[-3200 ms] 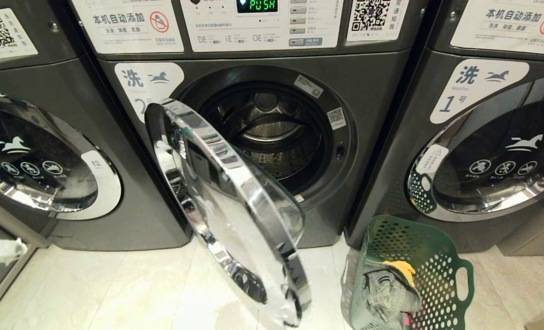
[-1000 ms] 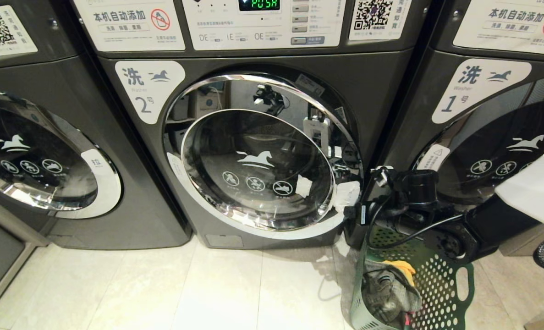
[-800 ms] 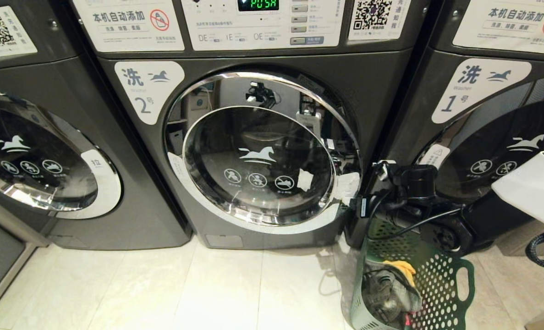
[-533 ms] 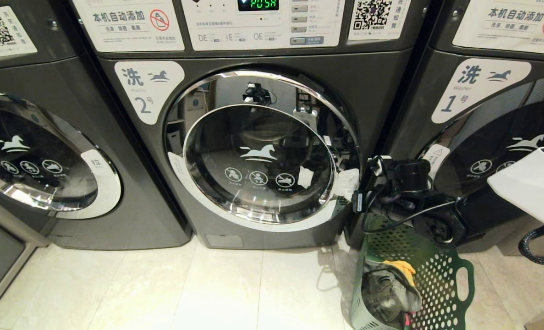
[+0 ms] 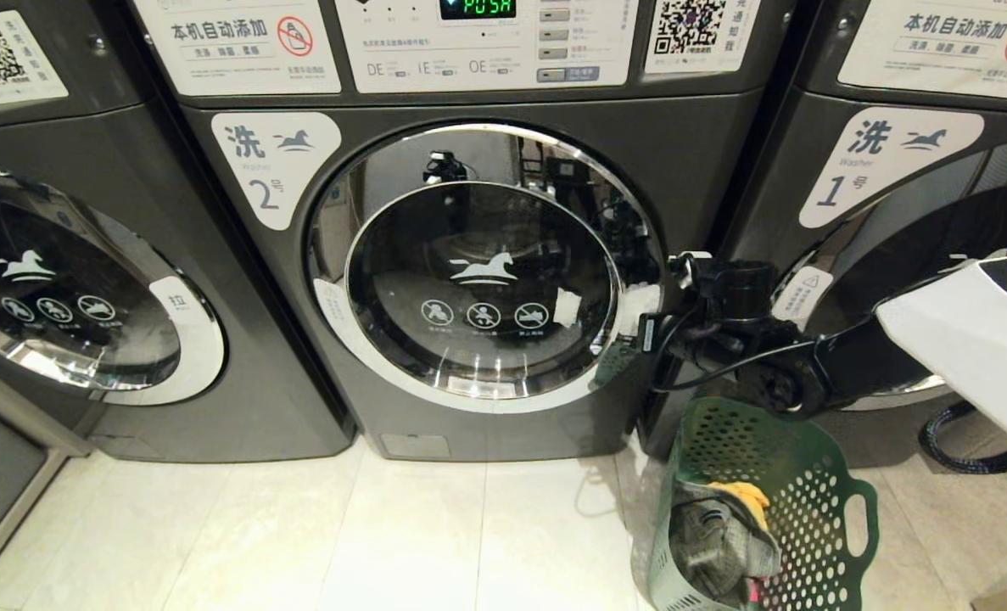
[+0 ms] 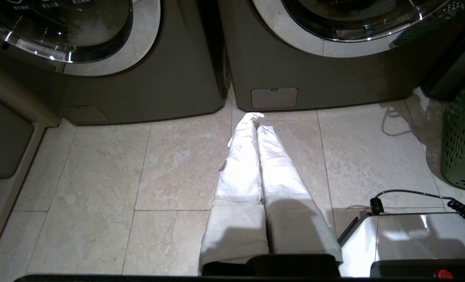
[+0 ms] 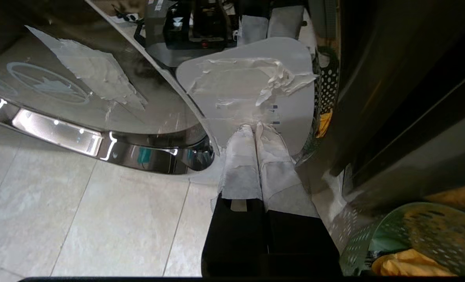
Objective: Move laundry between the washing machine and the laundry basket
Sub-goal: Press the washing machine door tightly with the right hand
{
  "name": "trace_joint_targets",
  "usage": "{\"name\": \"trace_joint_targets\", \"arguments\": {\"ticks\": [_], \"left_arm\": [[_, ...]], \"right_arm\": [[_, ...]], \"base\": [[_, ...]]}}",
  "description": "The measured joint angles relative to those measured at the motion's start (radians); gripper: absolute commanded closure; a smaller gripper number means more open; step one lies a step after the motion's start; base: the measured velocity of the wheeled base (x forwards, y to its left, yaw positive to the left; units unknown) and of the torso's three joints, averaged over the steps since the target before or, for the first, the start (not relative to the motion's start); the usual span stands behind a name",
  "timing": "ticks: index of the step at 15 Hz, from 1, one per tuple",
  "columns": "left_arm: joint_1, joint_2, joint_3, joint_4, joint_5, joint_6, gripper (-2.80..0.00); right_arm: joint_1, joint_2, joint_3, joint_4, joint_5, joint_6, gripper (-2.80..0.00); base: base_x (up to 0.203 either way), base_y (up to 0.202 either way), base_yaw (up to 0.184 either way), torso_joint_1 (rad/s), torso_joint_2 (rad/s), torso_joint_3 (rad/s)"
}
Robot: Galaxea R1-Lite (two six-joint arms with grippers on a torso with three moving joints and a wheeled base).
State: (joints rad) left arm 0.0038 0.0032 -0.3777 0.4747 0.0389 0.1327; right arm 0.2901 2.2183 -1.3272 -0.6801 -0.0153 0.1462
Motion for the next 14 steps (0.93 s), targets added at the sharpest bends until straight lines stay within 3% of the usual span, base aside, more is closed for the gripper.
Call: {"name": "trace_joint_targets", "arguments": {"ticks": [9, 14], "left_arm": [[0.000, -0.002, 0.020, 0.001, 0.034, 0.008, 0.00], [0.000, -0.002, 0.021, 0.000, 0.033, 0.008, 0.00]], "right_arm": [[-0.001, 0.178, -0.294, 0.022, -0.040, -0.009, 0.00], [-0.005, 0.189, -0.281, 0.014, -0.064, -0.024, 0.00]], "base": [[0.000, 0.000, 0.000, 0.000, 0.00, 0.000], [0.000, 0.000, 0.000, 0.000, 0.00, 0.000]]}}
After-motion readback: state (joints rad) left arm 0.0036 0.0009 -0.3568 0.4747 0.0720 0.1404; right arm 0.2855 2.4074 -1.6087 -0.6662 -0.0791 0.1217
